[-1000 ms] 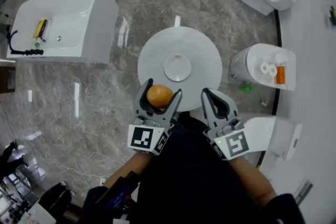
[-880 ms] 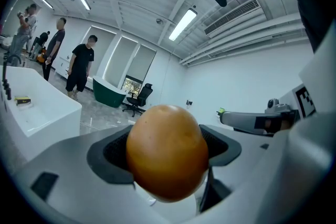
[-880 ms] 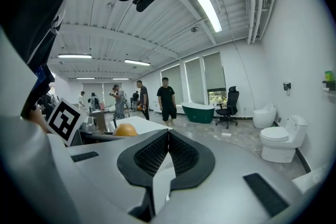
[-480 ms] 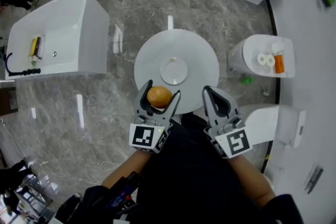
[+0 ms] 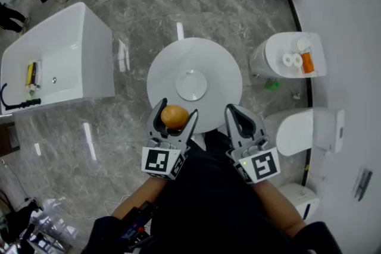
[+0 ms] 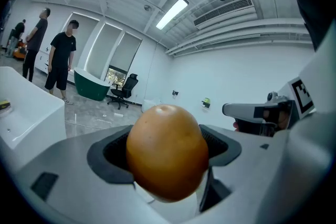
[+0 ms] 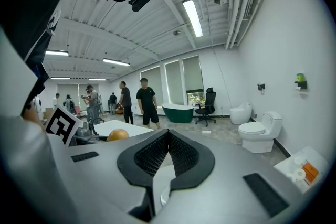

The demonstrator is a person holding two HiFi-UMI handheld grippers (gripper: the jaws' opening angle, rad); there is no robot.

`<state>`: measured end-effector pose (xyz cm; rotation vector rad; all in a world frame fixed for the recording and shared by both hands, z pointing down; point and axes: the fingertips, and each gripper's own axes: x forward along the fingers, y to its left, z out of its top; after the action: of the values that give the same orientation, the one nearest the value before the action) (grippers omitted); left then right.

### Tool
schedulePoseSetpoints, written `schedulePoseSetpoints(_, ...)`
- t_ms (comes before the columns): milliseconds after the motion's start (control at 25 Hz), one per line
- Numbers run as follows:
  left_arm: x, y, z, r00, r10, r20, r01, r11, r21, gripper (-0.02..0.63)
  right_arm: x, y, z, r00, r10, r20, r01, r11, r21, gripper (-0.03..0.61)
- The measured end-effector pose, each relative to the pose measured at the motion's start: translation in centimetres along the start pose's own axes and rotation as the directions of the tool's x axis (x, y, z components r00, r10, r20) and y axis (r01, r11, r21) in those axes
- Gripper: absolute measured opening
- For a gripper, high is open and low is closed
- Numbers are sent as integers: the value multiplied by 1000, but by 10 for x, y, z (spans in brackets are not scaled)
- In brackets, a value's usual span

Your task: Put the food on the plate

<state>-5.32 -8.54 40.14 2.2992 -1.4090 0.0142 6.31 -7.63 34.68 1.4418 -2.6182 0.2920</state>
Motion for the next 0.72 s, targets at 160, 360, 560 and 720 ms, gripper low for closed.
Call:
schedulePoseSetpoints(160, -11, 15, -1, 1000, -24, -18, 24, 1000, -1, 373, 3, 14, 0, 1000, -22, 9, 22, 1000, 1, 8)
schedulePoseSetpoints(360, -13, 21, -2, 998, -68, -11, 68, 998, -6, 373, 0, 19, -5, 997, -81, -2, 81, 997, 3, 8)
schedulePoseSetpoints(560, -2, 29, -14, 996, -81, -46, 81, 997, 1, 373, 11, 31, -9, 999, -49, -9, 49, 999, -6, 8)
schedulePoseSetpoints(720, 18, 28, -30, 995, -69, -68, 72, 997, 37, 373, 19, 20, -9, 1000, -5, -12, 6, 1000, 9, 8)
